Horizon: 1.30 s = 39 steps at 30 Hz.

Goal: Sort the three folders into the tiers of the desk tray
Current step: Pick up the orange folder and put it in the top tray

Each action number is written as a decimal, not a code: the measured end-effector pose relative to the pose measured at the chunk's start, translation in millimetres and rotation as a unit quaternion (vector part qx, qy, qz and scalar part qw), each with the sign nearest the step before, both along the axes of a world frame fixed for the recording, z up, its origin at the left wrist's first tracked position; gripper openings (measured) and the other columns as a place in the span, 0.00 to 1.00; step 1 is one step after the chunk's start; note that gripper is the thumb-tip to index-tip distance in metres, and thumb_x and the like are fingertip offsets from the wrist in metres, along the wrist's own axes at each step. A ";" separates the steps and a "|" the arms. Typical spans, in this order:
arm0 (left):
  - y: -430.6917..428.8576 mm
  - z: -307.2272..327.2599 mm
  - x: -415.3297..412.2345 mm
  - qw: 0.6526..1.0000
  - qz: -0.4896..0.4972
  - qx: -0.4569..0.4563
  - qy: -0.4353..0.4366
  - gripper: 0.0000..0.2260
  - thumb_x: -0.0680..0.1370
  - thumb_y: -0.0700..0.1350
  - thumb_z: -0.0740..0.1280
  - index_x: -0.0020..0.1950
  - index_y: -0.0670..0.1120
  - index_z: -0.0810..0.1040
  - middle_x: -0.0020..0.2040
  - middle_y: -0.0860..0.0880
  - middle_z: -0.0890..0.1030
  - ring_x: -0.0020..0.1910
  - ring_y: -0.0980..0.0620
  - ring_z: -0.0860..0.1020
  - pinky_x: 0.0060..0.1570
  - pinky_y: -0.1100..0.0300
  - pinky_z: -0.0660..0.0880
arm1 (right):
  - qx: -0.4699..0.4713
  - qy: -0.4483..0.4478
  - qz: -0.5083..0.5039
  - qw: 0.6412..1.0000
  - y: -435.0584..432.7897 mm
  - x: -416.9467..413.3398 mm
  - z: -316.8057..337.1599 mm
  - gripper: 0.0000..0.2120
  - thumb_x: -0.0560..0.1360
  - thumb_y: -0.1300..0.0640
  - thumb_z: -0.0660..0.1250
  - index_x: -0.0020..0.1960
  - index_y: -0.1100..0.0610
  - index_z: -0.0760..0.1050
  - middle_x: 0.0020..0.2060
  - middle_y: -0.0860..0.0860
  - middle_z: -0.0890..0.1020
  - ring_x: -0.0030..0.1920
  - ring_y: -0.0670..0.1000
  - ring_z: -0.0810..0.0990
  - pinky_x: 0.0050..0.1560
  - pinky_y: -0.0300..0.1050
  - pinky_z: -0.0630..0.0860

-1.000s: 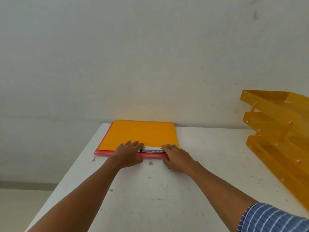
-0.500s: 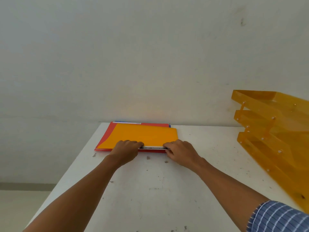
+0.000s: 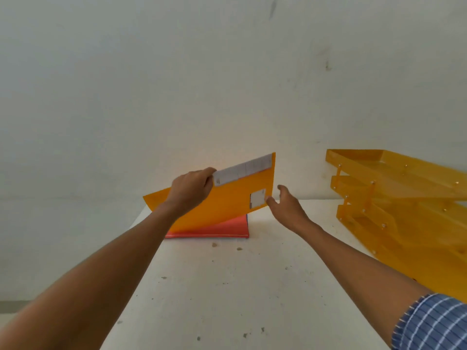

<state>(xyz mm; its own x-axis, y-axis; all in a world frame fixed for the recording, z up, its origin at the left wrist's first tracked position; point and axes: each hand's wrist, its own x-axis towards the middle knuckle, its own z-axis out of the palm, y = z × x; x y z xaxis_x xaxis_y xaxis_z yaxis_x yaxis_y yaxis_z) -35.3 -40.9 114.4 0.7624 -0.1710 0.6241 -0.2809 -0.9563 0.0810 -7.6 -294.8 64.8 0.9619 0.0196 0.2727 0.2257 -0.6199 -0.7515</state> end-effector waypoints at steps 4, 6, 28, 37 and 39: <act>-15.6 31.7 -5.3 0.996 -0.012 -0.083 0.033 0.14 0.82 0.47 0.56 0.65 0.50 0.74 0.52 0.46 0.83 0.40 0.45 0.79 0.33 0.57 0.69 | 0.040 0.069 0.066 0.995 -1.5 -7.2 -2.1 0.34 0.79 0.42 0.60 0.77 0.58 0.55 0.75 0.54 0.64 0.74 0.57 0.64 0.69 0.51 0.66; -22.0 39.7 -7.7 0.990 -0.021 -0.128 0.048 0.13 0.82 0.48 0.56 0.63 0.50 0.75 0.51 0.46 0.83 0.42 0.44 0.79 0.37 0.54 0.72 | 0.083 0.106 0.079 0.988 -0.9 -12.0 -2.5 0.36 0.78 0.39 0.61 0.78 0.55 0.52 0.76 0.52 0.62 0.73 0.57 0.64 0.69 0.55 0.67; -25.8 -8.5 -8.6 0.787 -0.089 -0.549 0.268 0.17 0.82 0.43 0.61 0.71 0.42 0.71 0.60 0.39 0.79 0.51 0.41 0.80 0.54 0.42 0.77 | 0.274 0.128 -0.071 0.951 -43.3 -23.5 -7.2 0.14 0.79 0.59 0.63 0.64 0.60 0.69 0.59 0.64 0.77 0.58 0.63 0.78 0.54 0.55 0.76; -94.9 -12.8 -8.1 0.659 -0.248 -0.587 0.400 0.25 0.81 0.35 0.59 0.75 0.54 0.65 0.65 0.42 0.77 0.58 0.37 0.78 0.50 0.40 0.78 | 0.139 0.018 -0.150 0.979 -124.6 -18.2 34.4 0.16 0.76 0.65 0.58 0.62 0.58 0.73 0.52 0.57 0.80 0.44 0.54 0.77 0.37 0.43 0.70; -118.3 -13.8 -9.6 0.650 -0.275 -0.569 0.422 0.26 0.81 0.36 0.60 0.76 0.58 0.63 0.65 0.42 0.77 0.58 0.36 0.79 0.50 0.40 0.79 | 0.099 0.000 -0.180 0.979 -155.5 -17.7 43.7 0.16 0.75 0.66 0.59 0.62 0.59 0.75 0.56 0.60 0.80 0.46 0.56 0.78 0.40 0.42 0.70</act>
